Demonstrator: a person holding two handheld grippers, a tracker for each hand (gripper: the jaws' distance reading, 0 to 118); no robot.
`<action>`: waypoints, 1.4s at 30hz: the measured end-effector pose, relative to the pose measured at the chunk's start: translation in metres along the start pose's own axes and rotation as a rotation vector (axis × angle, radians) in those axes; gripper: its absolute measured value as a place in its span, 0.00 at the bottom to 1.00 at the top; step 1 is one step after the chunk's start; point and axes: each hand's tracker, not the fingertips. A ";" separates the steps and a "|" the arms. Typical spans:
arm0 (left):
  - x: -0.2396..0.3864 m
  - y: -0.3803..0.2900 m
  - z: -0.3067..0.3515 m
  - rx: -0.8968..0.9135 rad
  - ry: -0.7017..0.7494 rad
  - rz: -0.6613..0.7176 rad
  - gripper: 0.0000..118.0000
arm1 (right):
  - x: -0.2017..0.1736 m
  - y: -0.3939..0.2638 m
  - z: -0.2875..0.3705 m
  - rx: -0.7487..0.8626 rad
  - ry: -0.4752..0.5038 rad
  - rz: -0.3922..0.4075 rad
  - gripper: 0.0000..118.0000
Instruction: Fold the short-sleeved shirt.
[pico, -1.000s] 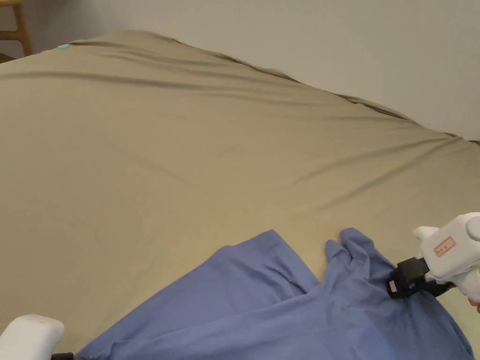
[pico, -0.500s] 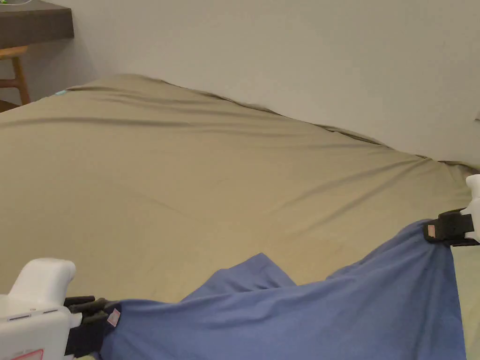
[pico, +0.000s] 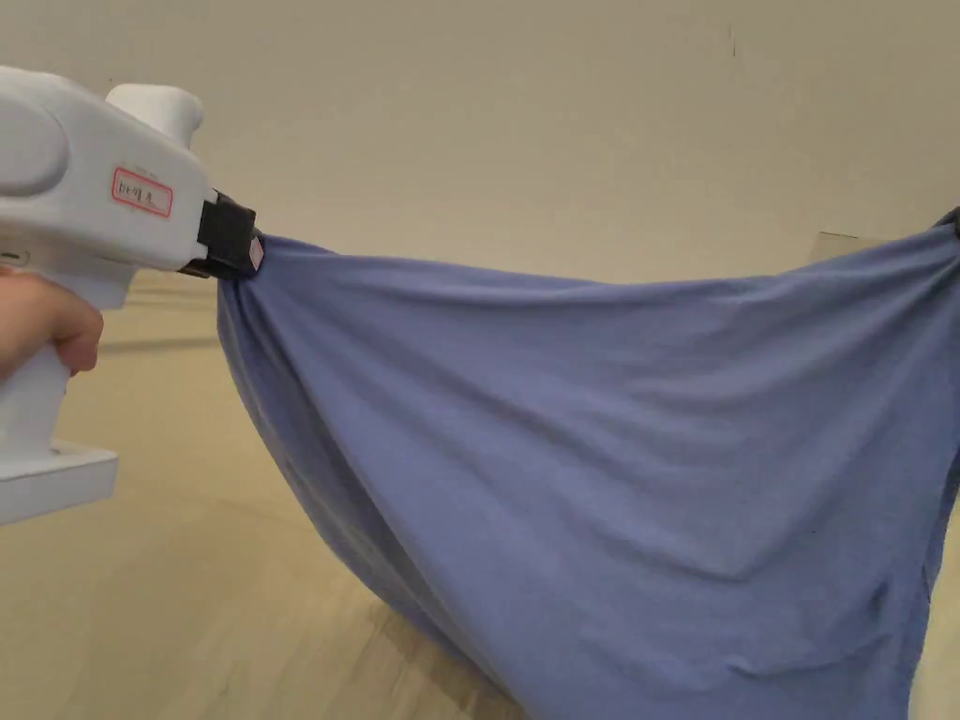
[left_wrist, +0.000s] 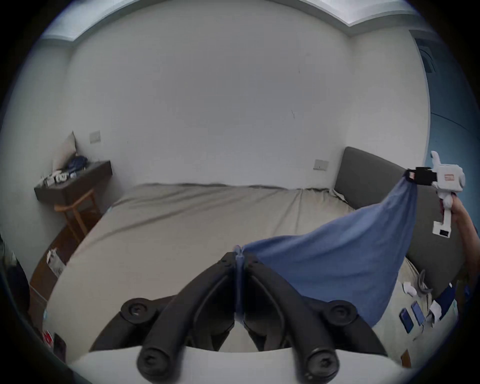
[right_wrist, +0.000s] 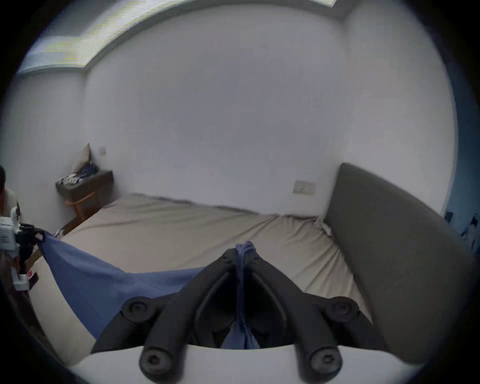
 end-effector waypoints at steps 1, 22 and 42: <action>0.001 0.015 -0.006 0.020 0.019 -0.002 0.02 | 0.005 0.010 -0.001 0.011 -0.007 -0.006 0.05; 0.003 0.164 -0.039 0.262 0.230 -0.058 0.02 | -0.008 0.127 0.003 0.264 -0.036 0.018 0.05; 0.010 -0.005 -0.023 0.133 0.067 -0.098 0.02 | -0.030 -0.044 0.045 0.035 0.096 0.081 0.05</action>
